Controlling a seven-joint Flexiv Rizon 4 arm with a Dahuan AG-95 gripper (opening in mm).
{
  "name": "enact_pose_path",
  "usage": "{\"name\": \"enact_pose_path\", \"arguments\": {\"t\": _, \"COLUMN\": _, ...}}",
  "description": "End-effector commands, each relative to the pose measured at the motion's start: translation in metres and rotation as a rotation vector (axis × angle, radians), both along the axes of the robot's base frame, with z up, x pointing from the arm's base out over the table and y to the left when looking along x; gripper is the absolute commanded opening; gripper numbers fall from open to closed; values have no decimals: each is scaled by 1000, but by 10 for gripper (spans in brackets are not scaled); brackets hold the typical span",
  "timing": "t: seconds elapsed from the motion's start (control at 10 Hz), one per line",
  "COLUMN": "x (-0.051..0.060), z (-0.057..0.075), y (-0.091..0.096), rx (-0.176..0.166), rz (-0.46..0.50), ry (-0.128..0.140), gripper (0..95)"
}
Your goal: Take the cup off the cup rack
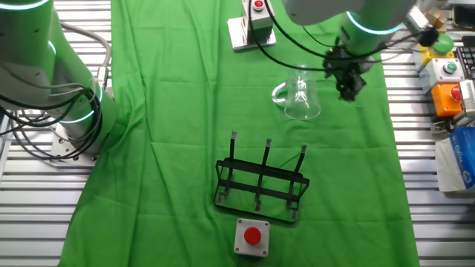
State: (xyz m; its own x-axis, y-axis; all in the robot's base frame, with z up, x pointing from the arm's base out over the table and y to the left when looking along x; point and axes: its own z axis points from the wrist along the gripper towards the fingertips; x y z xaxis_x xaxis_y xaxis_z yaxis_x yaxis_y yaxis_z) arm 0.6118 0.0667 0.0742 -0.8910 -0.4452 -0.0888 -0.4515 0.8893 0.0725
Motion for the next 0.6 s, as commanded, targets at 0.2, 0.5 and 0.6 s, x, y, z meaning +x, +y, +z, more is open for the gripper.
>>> {"name": "enact_pose_path", "arguments": {"t": 0.2, "x": 10, "z": 22, "y": -25, "rx": 43, "rz": -4, "ry": 42, "gripper": 570}}
{"name": "enact_pose_path", "arguments": {"t": 0.5, "x": 4, "z": 33, "y": -43, "rx": 107, "rz": -37, "ry": 53, "gripper": 760}}
{"name": "enact_pose_path", "arguments": {"t": 0.6, "x": 1, "z": 38, "y": -48, "rx": 128, "rz": -50, "ry": 57, "gripper": 760}}
